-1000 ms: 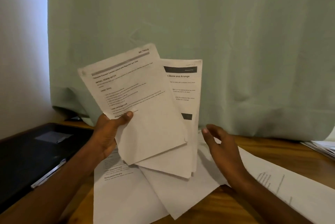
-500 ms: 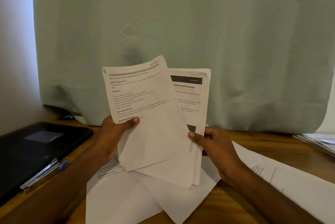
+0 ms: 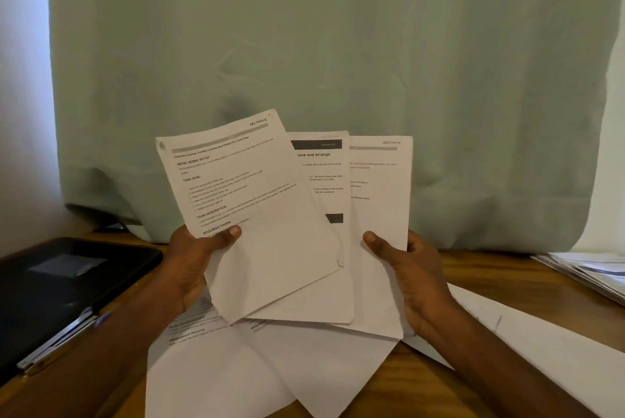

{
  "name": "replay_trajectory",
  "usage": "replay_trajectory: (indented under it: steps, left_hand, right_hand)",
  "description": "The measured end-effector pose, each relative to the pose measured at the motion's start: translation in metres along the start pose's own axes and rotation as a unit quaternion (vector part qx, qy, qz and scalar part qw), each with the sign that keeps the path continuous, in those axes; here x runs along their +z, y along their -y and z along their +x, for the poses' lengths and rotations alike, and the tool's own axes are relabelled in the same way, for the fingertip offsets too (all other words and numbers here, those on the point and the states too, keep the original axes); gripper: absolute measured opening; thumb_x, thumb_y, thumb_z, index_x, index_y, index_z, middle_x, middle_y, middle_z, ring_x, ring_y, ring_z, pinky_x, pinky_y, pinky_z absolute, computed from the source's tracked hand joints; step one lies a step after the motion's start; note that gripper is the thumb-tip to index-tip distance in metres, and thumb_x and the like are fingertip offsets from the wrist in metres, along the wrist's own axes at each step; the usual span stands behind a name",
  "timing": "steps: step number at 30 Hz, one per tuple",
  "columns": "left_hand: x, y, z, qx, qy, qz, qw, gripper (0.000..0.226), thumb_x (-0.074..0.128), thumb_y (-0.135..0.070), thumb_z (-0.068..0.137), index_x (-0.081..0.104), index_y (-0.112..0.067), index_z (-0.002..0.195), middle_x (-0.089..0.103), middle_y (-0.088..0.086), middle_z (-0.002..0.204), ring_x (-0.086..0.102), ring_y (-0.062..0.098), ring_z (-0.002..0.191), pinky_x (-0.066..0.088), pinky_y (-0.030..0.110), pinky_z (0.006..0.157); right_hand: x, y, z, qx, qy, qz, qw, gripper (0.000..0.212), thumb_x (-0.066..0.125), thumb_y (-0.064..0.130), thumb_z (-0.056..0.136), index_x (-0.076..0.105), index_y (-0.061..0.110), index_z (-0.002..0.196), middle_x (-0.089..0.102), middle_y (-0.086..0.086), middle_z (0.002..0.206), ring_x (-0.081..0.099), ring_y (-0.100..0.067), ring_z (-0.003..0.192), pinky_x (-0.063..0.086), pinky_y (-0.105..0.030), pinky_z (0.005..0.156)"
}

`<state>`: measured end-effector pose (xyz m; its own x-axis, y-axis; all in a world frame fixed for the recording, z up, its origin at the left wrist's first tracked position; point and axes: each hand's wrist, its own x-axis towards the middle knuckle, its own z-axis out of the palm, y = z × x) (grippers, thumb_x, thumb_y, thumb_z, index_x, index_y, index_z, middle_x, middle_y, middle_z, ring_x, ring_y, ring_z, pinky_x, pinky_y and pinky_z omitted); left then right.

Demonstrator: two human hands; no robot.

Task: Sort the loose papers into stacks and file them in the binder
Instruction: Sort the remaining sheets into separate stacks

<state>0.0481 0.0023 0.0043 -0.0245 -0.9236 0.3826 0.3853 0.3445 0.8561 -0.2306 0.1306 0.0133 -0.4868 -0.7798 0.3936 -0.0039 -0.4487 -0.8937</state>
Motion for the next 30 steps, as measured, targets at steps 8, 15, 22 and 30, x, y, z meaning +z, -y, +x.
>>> replay_trajectory:
  steps: [8, 15, 22, 30]
  left_hand:
    - [0.007, -0.007, -0.009, -0.06, 0.095, 0.003, 0.994, 0.053, 0.072, 0.004, 0.086, 0.063, -0.014, 0.135, 0.071, 0.007, 0.127, 0.067, 0.025, 0.117, 0.051, 0.042, 0.103]
    - [-0.004, -0.004, 0.002, -0.102, 0.028, 0.072, 0.992, 0.048, 0.082, -0.005, 0.079, 0.069, -0.009, 0.126, 0.075, 0.006, 0.119, 0.071, 0.026, 0.109, 0.058, 0.037, 0.092]
    - [-0.066, -0.029, 0.028, -0.028, -0.247, 0.062, 0.967, 0.037, 0.079, -0.006, 0.086, 0.068, -0.011, 0.121, 0.07, 0.005, 0.119, 0.066, 0.026, 0.109, 0.056, 0.045, 0.096]
    - [-0.072, -0.03, 0.031, -0.042, -0.282, 0.024, 0.958, 0.027, 0.075, 0.001, 0.087, 0.064, -0.015, 0.107, 0.068, 0.004, 0.112, 0.064, 0.024, 0.103, 0.054, 0.039, 0.09]
  right_hand:
    - [0.01, -0.009, -0.005, 0.061, 0.094, 0.034, 0.993, 0.04, 0.075, 0.027, 0.087, 0.068, 0.021, 0.126, 0.076, -0.001, 0.116, 0.072, -0.023, 0.109, 0.055, -0.046, 0.099]
    - [0.016, -0.027, -0.01, 0.041, 0.116, -0.095, 0.988, 0.031, 0.061, 0.035, 0.102, 0.064, 0.025, 0.13, 0.075, -0.001, 0.119, 0.073, -0.018, 0.102, 0.061, -0.04, 0.086]
    - [0.023, -0.043, -0.02, -0.148, 0.396, -0.518, 0.744, 0.041, 0.047, 0.062, 0.099, 0.06, 0.048, 0.135, 0.056, 0.028, 0.14, 0.048, 0.005, 0.13, 0.037, -0.03, 0.117]
    - [0.0, -0.028, -0.002, -0.088, 0.286, -0.624, 0.722, 0.029, 0.07, 0.057, 0.088, 0.072, 0.042, 0.113, 0.066, 0.022, 0.118, 0.057, -0.002, 0.101, 0.047, -0.029, 0.094]
